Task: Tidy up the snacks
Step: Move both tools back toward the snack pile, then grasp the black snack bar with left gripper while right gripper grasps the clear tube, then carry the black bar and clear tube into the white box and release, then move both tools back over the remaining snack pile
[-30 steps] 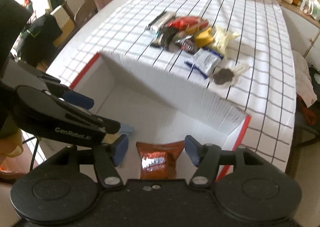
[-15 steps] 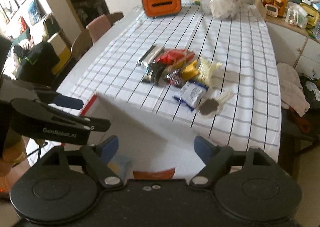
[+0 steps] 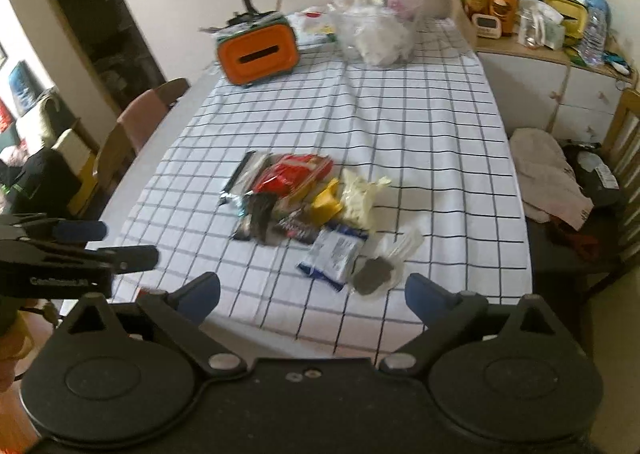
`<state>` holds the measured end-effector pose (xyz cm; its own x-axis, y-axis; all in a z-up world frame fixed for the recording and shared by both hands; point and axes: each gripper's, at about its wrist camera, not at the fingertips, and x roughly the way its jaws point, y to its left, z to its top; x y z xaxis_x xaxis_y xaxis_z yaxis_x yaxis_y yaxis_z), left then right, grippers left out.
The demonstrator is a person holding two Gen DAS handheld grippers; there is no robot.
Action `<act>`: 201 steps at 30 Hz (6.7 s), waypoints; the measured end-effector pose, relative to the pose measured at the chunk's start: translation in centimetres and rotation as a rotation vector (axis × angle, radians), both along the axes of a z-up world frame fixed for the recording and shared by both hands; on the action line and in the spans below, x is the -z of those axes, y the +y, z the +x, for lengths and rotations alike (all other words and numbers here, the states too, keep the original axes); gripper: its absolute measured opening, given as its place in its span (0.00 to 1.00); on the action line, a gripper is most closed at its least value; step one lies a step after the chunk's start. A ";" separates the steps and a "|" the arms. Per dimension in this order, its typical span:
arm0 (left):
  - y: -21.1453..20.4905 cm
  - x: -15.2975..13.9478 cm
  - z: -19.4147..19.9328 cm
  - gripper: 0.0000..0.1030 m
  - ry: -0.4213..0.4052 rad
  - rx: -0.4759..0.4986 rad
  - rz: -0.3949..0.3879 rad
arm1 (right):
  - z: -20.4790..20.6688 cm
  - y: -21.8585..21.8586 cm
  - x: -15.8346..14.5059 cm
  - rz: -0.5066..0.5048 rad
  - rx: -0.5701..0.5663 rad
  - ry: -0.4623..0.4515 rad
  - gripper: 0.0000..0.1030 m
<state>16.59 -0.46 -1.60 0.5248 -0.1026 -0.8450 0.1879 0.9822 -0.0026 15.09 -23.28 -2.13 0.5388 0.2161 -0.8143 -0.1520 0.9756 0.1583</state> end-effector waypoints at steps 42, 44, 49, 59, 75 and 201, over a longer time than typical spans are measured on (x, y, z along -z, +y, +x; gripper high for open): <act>-1.6 15.5 18.2 0.64 0.390 -0.058 0.036 | 13.7 -1.8 16.8 -0.083 0.382 0.459 0.66; -1.7 15.8 18.0 0.58 0.391 -0.051 0.032 | 13.8 -1.3 16.9 -0.119 0.373 0.455 0.62; -2.1 16.5 17.8 0.44 0.392 -0.041 0.040 | 13.2 -0.1 16.9 -0.194 0.348 0.430 0.55; -2.2 16.5 17.5 0.31 0.374 -0.036 0.037 | 12.5 -0.4 16.2 -0.190 0.338 0.380 0.39; 0.2 12.8 16.0 0.29 0.335 -0.041 -0.013 | 10.8 -2.5 12.7 -0.088 0.323 0.296 0.39; 0.6 0.8 1.1 0.81 0.026 0.015 -0.009 | 0.3 1.7 1.2 0.028 -0.048 0.067 0.96</act>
